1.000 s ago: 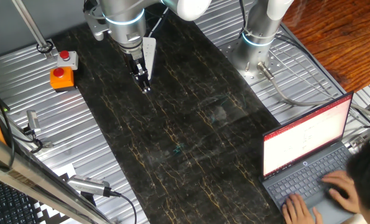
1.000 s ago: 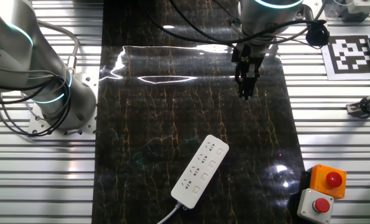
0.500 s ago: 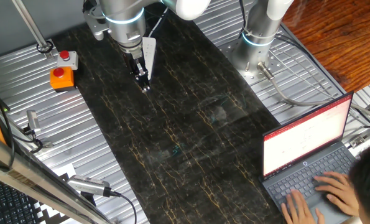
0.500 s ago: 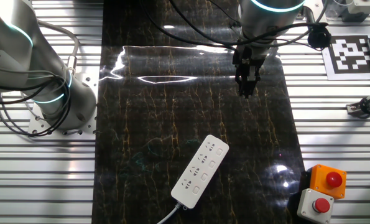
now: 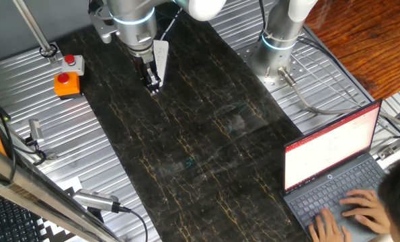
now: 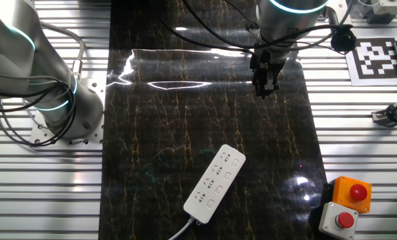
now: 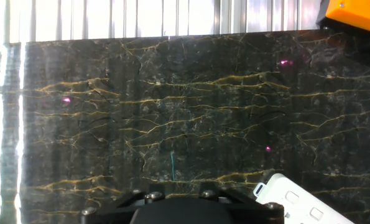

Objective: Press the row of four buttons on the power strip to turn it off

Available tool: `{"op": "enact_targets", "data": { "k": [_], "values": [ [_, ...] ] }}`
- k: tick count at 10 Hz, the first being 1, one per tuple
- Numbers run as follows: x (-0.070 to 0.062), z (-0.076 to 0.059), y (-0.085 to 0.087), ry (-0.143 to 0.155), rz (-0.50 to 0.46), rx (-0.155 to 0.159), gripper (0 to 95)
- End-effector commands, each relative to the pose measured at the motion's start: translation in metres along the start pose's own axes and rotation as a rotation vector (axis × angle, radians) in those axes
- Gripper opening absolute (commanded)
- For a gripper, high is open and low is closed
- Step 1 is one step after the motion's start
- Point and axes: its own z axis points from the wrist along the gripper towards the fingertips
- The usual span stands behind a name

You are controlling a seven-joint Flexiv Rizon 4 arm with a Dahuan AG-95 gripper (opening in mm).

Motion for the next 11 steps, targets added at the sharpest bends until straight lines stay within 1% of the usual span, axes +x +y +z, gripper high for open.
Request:
{"op": "enact_targets", "data": {
  "k": [1, 6, 7, 8, 11],
  "values": [
    [0.0001, -0.0002, 0.0000, 0.000, -0.001, 0.000, 0.0],
    [-0.0002, -0.0002, 0.0000, 0.000, -0.002, 0.001, 0.0],
    [-0.0005, -0.0003, 0.0001, -0.001, -0.002, 0.007, 0.0],
    [-0.0005, -0.0002, 0.0000, 0.000, 0.001, 0.033, 0.0],
    [0.0015, 0.0012, -0.0003, 0.002, 0.002, 0.034, 0.0]
  ]
}}
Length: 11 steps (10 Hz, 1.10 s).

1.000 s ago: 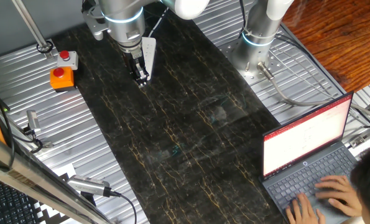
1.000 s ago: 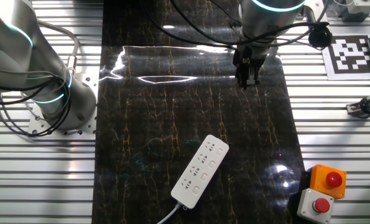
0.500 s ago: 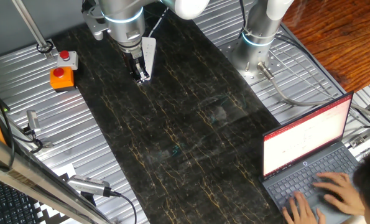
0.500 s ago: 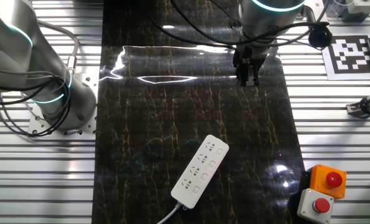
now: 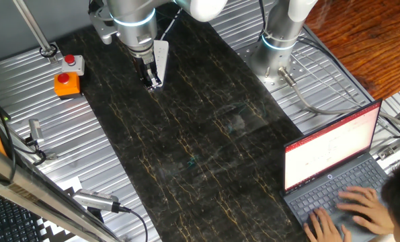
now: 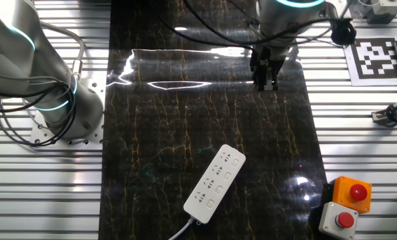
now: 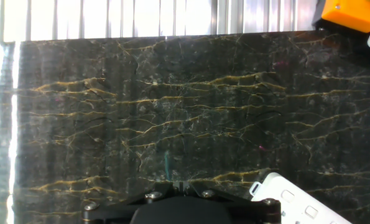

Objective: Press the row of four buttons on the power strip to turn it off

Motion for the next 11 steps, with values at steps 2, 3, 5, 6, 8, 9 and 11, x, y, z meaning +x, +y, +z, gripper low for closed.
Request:
{"op": "enact_targets", "data": {
  "k": [2, 3, 5, 6, 8, 9, 11],
  "values": [
    [0.002, 0.000, 0.000, 0.001, 0.046, 0.002, 0.0],
    [0.005, 0.001, -0.001, 0.001, 0.064, 0.009, 0.0],
    [0.013, 0.005, -0.003, 0.002, -0.003, -0.022, 0.0],
    [0.016, 0.007, -0.003, 0.002, 0.003, -0.017, 0.0],
    [0.021, 0.010, -0.004, 0.001, -0.035, -0.020, 0.0],
    [0.022, 0.011, -0.004, 0.004, -0.065, -0.020, 0.0],
    [0.022, 0.011, -0.005, 0.005, -0.092, -0.020, 0.0]
  ]
}}
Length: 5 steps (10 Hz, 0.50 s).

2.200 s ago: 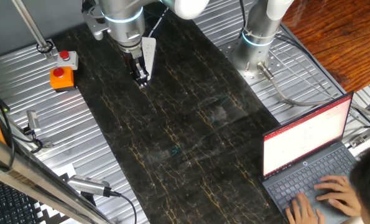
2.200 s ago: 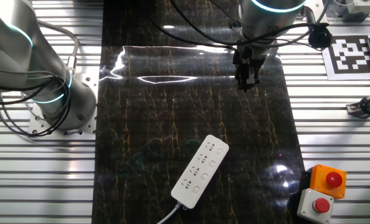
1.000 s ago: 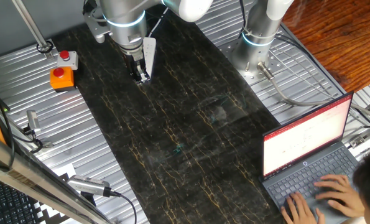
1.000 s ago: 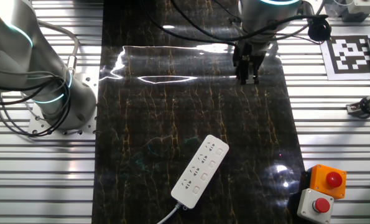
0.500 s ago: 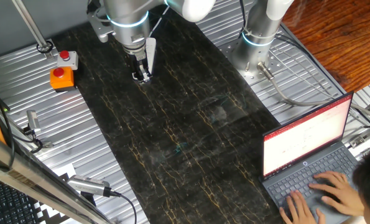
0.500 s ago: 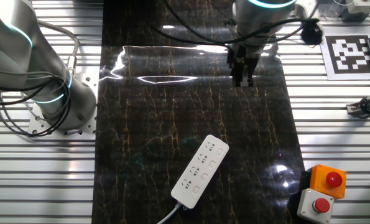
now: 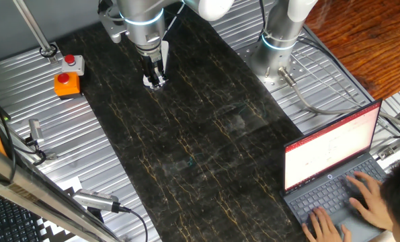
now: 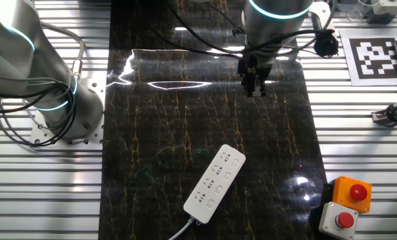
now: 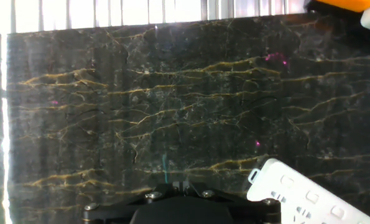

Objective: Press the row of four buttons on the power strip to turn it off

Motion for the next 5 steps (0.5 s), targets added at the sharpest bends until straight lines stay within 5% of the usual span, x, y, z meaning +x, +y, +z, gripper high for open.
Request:
{"op": "enact_targets", "data": {
  "k": [1, 5],
  "values": [
    [0.004, 0.002, -0.004, 0.026, -0.114, 0.008, 0.0],
    [0.031, 0.018, -0.056, 0.075, -0.333, -0.001, 0.0]
  ]
}}
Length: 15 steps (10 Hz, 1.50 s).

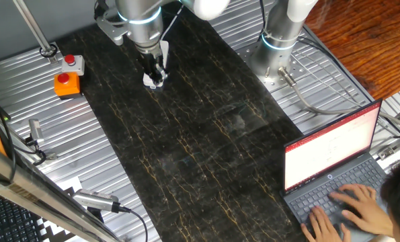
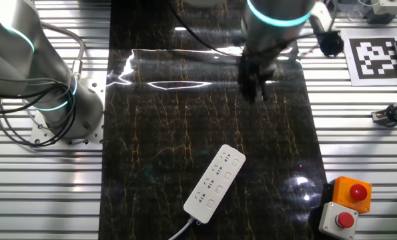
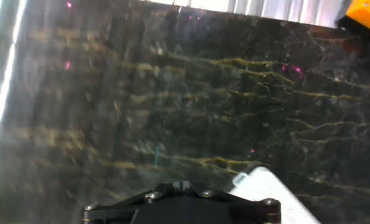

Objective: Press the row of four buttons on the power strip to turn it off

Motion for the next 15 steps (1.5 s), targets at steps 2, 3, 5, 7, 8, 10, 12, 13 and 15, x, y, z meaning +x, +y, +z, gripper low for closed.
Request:
{"op": "enact_targets", "data": {
  "k": [2, 3, 5, 7, 8, 10, 12, 13, 15],
  "values": [
    [0.039, 0.021, -0.051, 0.034, -0.229, -0.003, 0.0],
    [0.048, 0.028, -0.061, 0.035, -0.267, -0.003, 0.0],
    [0.060, 0.037, -0.074, 0.034, -0.298, -0.004, 0.0],
    [0.074, 0.043, -0.085, 0.025, -0.314, -0.005, 0.0],
    [0.081, 0.044, -0.090, 0.021, -0.326, -0.005, 0.0],
    [0.081, 0.043, -0.091, 0.027, -0.324, 0.000, 0.0],
    [0.081, 0.042, -0.091, 0.026, -0.363, 0.001, 0.0],
    [0.081, 0.042, -0.091, 0.028, -0.369, 0.001, 0.0],
    [0.081, 0.042, -0.091, 0.061, -0.328, 0.050, 0.0]
  ]
}}
